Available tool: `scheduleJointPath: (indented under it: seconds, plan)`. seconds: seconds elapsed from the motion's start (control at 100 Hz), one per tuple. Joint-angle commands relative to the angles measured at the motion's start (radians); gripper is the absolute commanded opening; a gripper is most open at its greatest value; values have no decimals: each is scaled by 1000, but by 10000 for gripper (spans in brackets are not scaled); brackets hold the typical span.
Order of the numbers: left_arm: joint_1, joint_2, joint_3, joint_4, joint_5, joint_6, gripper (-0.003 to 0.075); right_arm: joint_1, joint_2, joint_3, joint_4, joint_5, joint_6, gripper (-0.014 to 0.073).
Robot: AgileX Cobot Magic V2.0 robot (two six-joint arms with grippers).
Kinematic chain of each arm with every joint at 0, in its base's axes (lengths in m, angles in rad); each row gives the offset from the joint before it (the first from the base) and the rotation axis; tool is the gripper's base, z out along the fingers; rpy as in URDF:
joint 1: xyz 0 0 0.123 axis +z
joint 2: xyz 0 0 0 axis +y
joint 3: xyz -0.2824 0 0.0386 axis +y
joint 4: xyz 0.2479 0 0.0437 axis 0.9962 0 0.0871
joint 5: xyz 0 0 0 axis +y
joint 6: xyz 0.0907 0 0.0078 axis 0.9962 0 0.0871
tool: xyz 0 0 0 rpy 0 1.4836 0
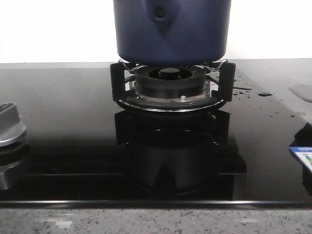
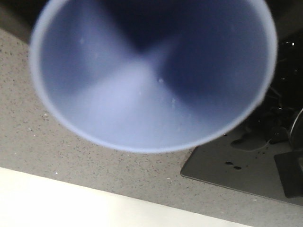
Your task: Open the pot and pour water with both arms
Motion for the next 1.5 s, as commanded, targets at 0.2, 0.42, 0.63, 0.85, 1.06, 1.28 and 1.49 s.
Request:
scheduleJointPath:
  seconds: [0.2, 0.42, 0.63, 0.85, 1.06, 1.28, 1.49]
  plan:
    - [1, -24, -32, -95, 1, -8, 275, -7, -107, -25, 12, -38, 11, 669]
    - [-47, 25, -32, -97, -25, -8, 275, -7, -230, -27, 12, -48, 11, 669]
    - [-132, 117, -32, -97, -82, 28, 275, -7, -371, -27, 12, -57, 69, 666]
    - [-165, 226, -32, -99, -92, 28, 275, -5, -500, -27, 12, -18, 207, 340]
    - [-170, 302, -32, -116, -93, 28, 275, 19, -575, -27, 5, -18, 222, -64]
    - [-191, 339, -32, -121, -98, 29, 275, 22, -581, -27, 3, -3, 222, -64]
    - [-195, 348, -32, -119, -92, 31, 286, 22, -581, -27, 2, 15, 222, -64]
